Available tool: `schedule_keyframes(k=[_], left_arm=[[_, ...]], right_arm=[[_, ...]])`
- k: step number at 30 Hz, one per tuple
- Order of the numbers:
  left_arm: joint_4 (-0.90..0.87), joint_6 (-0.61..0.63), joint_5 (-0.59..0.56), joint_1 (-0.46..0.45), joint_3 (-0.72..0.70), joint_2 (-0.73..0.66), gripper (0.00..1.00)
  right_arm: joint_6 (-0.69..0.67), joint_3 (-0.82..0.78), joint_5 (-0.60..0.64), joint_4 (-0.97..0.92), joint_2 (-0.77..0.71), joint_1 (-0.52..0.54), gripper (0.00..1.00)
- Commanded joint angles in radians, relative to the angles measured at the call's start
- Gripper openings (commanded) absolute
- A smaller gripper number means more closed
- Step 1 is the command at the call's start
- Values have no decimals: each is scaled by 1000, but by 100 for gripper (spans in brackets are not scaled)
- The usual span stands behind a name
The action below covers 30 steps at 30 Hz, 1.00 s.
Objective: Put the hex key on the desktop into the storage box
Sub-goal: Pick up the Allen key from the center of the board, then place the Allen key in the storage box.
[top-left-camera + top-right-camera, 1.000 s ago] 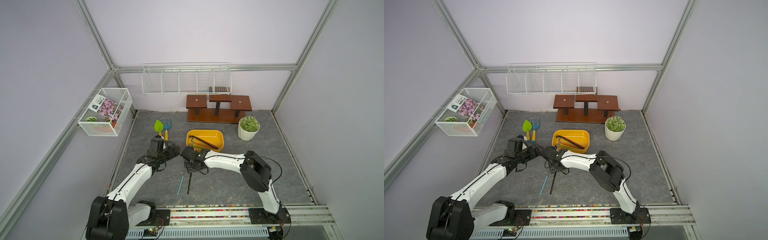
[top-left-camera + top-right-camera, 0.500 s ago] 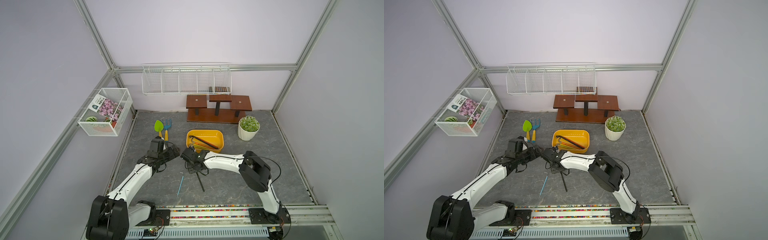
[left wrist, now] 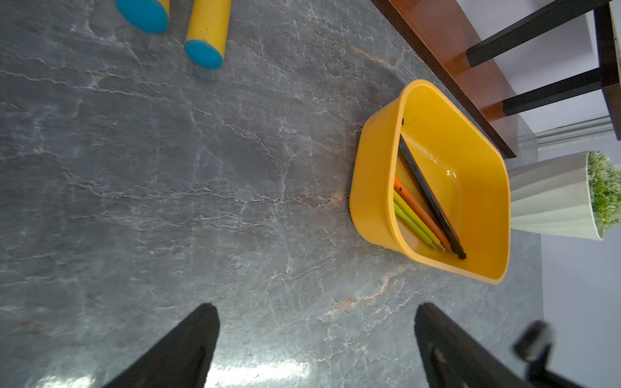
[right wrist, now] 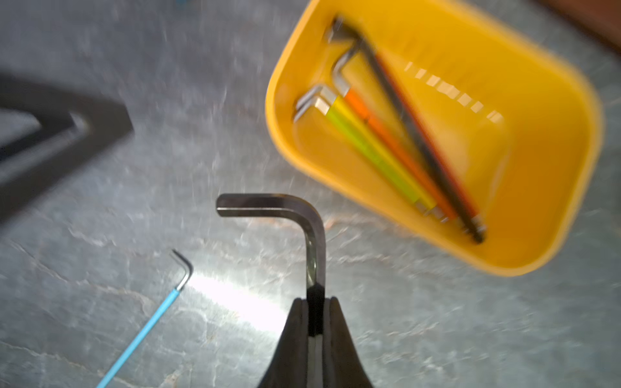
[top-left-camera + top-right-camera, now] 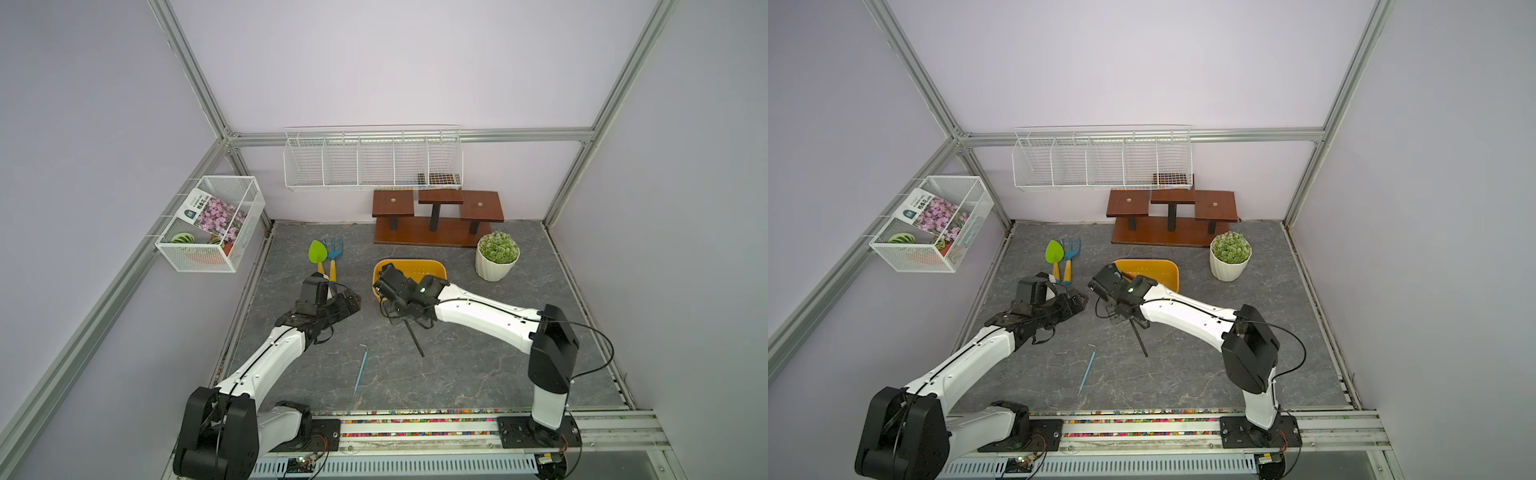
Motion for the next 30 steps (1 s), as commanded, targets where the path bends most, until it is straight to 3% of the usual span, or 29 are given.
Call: schedule_keyframes(k=[1, 7, 14, 23, 30], left_arm=[[22, -8, 17, 7, -8, 12, 96], [23, -8, 8, 7, -10, 21, 96], [26, -6, -7, 6, -7, 38, 96], [54, -2, 6, 7, 19, 127, 96], [49, 3, 13, 7, 61, 161, 96]], right_arm=[[-167, 55, -11, -19, -21, -86, 5], [-412, 175, -164, 15, 67, -213, 6], [-647, 385, -225, -24, 263, -287, 5], [-744, 556, -238, -50, 449, -302, 6], [-685, 517, -277, -28, 460, -302, 31]])
